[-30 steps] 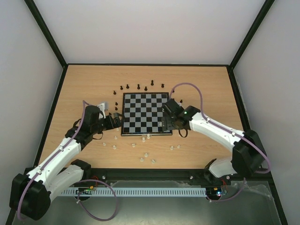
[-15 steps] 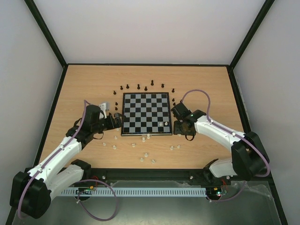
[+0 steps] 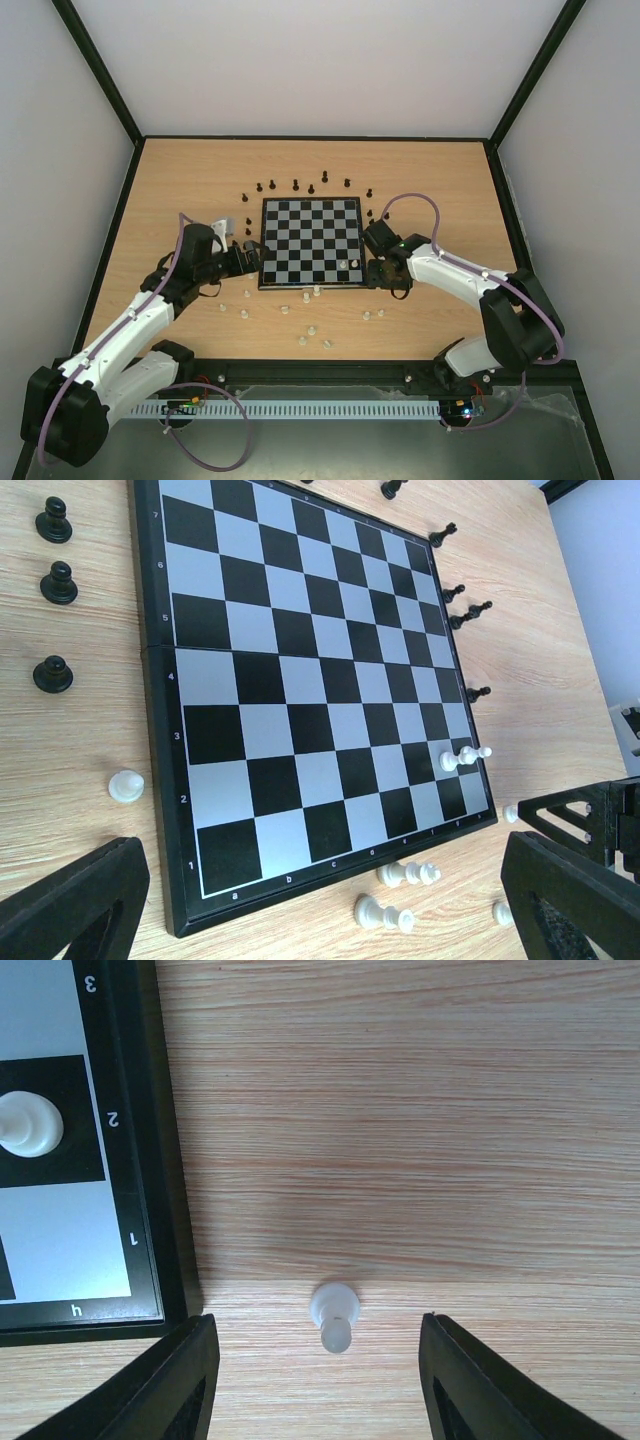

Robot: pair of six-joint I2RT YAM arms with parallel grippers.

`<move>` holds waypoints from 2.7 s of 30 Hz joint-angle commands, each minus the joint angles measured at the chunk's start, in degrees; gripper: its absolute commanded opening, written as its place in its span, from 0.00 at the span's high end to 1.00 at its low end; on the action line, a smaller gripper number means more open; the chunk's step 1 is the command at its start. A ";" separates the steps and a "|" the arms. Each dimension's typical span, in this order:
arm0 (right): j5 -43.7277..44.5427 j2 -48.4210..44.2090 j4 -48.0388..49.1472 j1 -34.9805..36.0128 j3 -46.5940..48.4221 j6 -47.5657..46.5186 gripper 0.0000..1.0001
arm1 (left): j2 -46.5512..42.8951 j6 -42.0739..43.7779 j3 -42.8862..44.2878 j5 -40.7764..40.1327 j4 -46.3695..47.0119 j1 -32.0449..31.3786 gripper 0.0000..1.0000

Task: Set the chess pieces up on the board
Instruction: Pick up the chess piece at the center of the board, then place the chess piece on the chessboard.

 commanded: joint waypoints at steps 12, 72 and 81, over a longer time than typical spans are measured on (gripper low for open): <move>-0.63 2.88 -0.43 -0.24 -0.62 -1.21 0.53 | 1.37 -0.12 1.92 0.20 1.54 -0.13 0.01; 0.84 8.00 -11.13 4.98 23.28 -4.15 0.96 | -1.25 0.09 2.73 -1.69 -1.20 -0.14 0.01; -0.97 17.93 -11.27 8.86 32.20 -5.49 0.95 | -1.60 0.27 3.20 -2.69 -2.06 -0.11 0.01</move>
